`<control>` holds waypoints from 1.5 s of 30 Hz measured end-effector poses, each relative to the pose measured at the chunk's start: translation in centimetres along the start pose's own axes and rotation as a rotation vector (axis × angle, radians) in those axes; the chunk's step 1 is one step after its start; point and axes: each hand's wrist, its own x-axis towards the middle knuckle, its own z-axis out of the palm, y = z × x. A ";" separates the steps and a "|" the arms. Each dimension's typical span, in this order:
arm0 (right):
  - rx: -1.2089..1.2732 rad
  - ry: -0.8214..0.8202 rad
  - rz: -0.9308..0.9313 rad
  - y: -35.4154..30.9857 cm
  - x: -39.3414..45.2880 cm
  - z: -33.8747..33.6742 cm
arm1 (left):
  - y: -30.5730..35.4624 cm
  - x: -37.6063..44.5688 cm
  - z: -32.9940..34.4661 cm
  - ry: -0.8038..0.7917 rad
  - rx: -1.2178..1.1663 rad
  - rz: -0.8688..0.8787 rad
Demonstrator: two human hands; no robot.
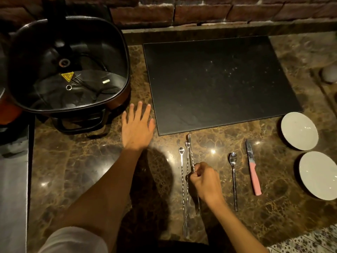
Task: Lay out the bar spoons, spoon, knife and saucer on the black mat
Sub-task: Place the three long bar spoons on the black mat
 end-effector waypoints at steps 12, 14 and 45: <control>-0.014 0.121 -0.101 -7.9 13.4 -1.8 | 0.4 0.2 -0.1 0.005 -0.026 -0.031; -0.064 0.133 -0.097 -9.2 15.7 -1.7 | 0.5 0.1 -0.1 0.046 -0.028 -0.031; -0.140 -0.077 0.049 0.0 -0.1 0.9 | 0.6 -0.2 -0.6 -0.023 -0.057 -0.054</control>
